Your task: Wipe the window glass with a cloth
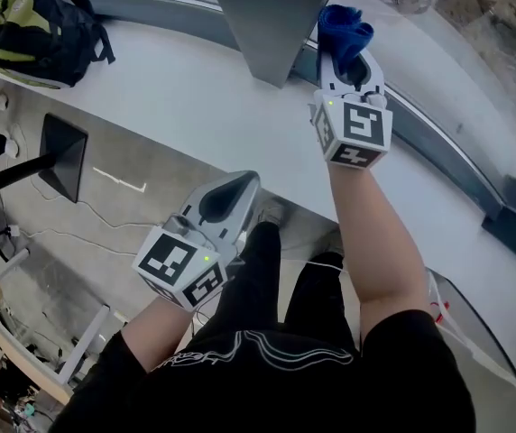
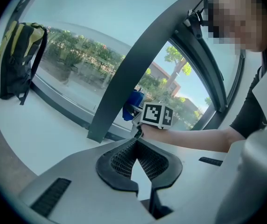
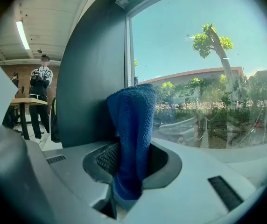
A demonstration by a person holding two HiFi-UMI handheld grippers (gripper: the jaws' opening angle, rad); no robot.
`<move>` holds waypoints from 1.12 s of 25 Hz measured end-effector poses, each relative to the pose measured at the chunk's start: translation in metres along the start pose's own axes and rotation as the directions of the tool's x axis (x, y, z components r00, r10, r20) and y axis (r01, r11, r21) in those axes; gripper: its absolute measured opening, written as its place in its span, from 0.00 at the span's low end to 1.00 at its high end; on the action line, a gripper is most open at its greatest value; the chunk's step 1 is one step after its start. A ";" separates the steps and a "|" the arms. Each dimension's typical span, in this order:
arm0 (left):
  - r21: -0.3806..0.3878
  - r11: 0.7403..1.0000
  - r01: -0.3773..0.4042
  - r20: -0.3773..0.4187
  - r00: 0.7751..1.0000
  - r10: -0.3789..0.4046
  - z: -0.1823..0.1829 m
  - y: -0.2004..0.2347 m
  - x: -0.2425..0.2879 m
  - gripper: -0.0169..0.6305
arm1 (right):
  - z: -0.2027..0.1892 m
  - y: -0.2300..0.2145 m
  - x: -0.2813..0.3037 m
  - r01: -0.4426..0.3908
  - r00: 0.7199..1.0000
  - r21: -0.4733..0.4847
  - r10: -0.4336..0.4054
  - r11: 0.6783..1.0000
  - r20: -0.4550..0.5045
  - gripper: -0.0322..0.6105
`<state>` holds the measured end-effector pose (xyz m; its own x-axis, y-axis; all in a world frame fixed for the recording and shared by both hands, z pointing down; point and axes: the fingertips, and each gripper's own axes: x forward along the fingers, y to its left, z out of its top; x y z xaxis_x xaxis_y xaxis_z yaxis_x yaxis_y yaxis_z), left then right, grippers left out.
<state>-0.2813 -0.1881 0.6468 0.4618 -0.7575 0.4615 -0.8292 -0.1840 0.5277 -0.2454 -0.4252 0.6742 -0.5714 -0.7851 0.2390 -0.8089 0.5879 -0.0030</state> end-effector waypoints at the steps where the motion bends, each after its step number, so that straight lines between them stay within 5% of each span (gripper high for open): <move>1: 0.001 1.000 0.001 -0.002 1.000 -0.001 0.001 -0.002 0.001 0.03 | -0.001 -0.003 0.000 0.005 1.000 -0.004 -0.005 1.000 -0.004 0.20; 12: 0.041 0.998 0.043 -0.041 0.998 -0.041 -0.009 -0.047 0.032 0.03 | -0.004 -0.060 -0.039 0.064 0.998 0.022 -0.065 0.998 0.023 0.20; 28: 0.118 0.968 0.220 -0.185 0.963 -0.196 -0.061 -0.208 0.131 0.03 | -0.033 -0.243 -0.189 0.217 0.975 0.056 -0.219 0.975 0.044 0.19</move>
<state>-0.0294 -0.2109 0.6412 0.6654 -0.5772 0.4733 -0.7388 -0.4182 0.5285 0.0644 -0.4131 0.6622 -0.3858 -0.9026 0.1911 -0.9199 0.3920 -0.0054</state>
